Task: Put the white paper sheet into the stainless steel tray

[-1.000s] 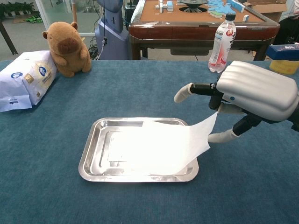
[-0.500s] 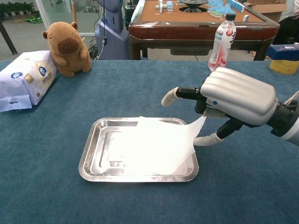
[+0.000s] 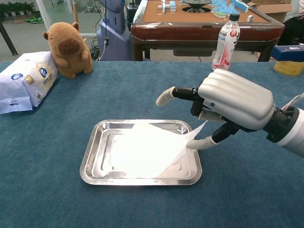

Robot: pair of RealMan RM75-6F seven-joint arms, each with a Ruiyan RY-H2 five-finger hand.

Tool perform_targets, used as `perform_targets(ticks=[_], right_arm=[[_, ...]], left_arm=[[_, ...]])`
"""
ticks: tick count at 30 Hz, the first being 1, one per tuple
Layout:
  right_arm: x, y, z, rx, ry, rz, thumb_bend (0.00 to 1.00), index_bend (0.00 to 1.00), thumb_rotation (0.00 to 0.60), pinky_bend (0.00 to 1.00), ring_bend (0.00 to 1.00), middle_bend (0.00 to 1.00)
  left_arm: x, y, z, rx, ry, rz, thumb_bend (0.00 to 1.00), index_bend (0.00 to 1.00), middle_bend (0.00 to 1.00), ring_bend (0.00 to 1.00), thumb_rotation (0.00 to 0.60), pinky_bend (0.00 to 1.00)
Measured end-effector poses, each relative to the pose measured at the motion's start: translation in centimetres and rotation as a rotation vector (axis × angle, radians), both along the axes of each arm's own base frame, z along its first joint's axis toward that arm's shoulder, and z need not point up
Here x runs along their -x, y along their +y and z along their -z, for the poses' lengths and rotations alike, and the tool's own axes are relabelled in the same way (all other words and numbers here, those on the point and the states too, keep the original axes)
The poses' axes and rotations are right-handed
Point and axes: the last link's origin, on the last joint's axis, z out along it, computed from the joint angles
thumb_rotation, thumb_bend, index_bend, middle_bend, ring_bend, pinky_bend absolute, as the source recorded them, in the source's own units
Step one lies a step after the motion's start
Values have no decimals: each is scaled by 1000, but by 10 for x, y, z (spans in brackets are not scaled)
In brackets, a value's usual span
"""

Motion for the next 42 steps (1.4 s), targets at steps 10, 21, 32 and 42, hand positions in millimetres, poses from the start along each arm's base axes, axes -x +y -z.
perform_targets(ticks=[10, 21, 32, 42], right_arm=[[8, 1, 1, -35, 44, 16, 0, 275, 600, 1000, 1000, 1000], [15, -6, 4, 31, 173, 100, 0, 265, 600, 1000, 1000, 1000], [10, -8, 13, 82, 161, 151, 0, 265, 600, 1000, 1000, 1000], [10, -8, 25, 52, 147, 170, 0, 265, 600, 1000, 1000, 1000]], left_arm=[[0, 0, 0, 2, 0, -2, 0, 180, 0, 0, 600, 320], [0, 0, 0, 5, -1, -4, 0, 180, 0, 0, 600, 320], [0, -1, -1, 2, -5, -3, 0, 180, 0, 0, 600, 320], [0, -1, -4, -2, -11, -3, 0, 180, 0, 0, 600, 320]])
